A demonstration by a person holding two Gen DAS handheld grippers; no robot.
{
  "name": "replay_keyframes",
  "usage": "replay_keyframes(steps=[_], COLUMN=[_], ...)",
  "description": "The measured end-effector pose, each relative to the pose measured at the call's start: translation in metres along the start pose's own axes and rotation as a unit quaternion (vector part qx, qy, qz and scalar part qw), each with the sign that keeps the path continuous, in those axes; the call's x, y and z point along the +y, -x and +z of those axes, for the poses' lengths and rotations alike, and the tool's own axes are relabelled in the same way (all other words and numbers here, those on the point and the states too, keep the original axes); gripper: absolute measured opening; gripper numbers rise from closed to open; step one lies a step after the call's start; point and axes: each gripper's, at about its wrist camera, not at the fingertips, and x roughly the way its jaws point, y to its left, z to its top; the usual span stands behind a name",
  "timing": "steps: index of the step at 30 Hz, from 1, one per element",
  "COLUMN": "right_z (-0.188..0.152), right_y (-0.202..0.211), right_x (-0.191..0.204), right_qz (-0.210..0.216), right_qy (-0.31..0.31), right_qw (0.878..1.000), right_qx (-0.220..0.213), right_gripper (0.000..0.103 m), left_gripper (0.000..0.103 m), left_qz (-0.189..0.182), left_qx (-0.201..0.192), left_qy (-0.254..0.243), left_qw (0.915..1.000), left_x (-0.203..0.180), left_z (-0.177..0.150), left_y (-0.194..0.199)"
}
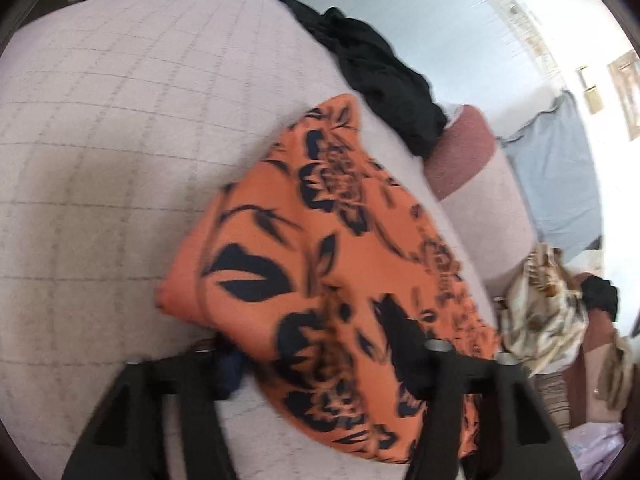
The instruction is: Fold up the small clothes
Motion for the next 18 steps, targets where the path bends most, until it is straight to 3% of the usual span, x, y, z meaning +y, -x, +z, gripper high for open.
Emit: replay_keyframes(steps=[2,3,4,5,9,18], right_z=[0.000,0.000,0.000,-0.002,-0.014,-0.044], right_y=[-0.001,-0.002,-0.002,-0.002,0.006,0.037], right_x=[-0.003,-0.002,0.000,0.004,0.027,0.067], right_qz=[0.006,0.005,0.001,-0.009,-0.063,-0.091], right_qy=[-0.008,-0.003,0.008,0.026,0.115,0.235], right_qw=[1.000,1.000,1.000,1.000,0.990,0.960], right_qx=[0.000,-0.001,-0.004,-0.008,-0.048,-0.119], right_gripper=[0.024,0.024,0.023,0.022,0.018,0.016], left_gripper=[0.068,0.062,0.050,0.021,0.014,0.012], left_qz=[0.013,0.021,0.031,0.034,0.006,-0.023], left_qx=[-0.001,-0.003,-0.009,-0.009,-0.009,-0.067], left_qy=[-0.023,-0.033,-0.040,-0.041,-0.020,-0.093], left_qw=[0.9997,0.9992,0.9987,0.9985,0.9997,0.9932], left_x=[-0.007,-0.010,-0.012,-0.011,-0.003,-0.034], left_z=[-0.002,-0.003,-0.004,-0.003,0.001,-0.008], left_y=[-0.002,-0.002,-0.002,-0.001,0.004,0.050])
